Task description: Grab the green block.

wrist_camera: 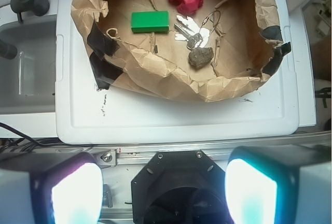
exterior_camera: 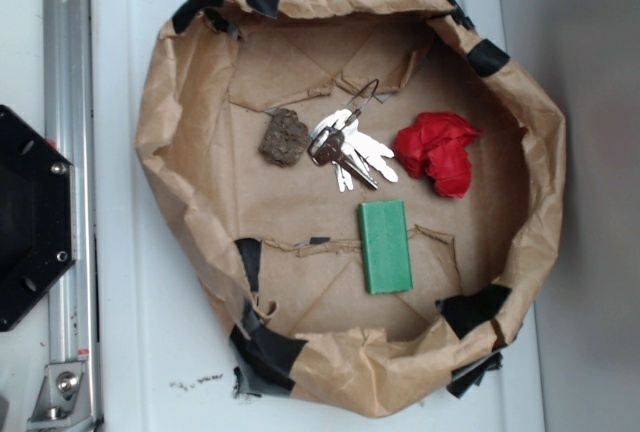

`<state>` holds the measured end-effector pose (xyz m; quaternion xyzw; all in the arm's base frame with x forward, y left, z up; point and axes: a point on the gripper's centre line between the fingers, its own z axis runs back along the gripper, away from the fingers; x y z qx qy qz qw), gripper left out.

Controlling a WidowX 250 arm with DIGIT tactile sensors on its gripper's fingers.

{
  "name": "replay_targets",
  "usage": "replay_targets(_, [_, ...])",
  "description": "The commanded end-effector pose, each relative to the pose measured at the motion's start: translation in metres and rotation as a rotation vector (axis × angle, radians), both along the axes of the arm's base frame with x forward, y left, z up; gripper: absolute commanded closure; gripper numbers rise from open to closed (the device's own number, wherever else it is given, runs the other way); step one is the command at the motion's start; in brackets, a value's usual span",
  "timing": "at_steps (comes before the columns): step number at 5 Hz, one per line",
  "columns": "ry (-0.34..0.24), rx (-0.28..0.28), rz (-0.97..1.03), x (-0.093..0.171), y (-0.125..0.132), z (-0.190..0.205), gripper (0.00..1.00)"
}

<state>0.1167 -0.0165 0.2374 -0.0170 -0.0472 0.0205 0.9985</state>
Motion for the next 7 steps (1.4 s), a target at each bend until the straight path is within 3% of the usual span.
replay_targets(1, [0.0,0.0,0.0,0.0,0.0,0.0,0.0])
replay_targets(2, [-0.101,0.049,-0.138,0.04,0.002,-0.027,0.0])
replay_targets(3, [-0.186,-0.009,-0.385,0.091,0.002,-0.069,0.0])
replay_targets(4, [-0.294,-0.02,-0.634,0.143,0.002,-0.088,0.0])
replay_targets(5, [-0.261,0.028,-0.812,0.18,0.002,-0.106,0.0])
replay_targets(6, [-0.217,0.078,-0.958,0.193,-0.01,-0.117,0.0])
replay_targets(7, [-0.189,0.053,-1.049,0.185,-0.02,-0.124,0.0])
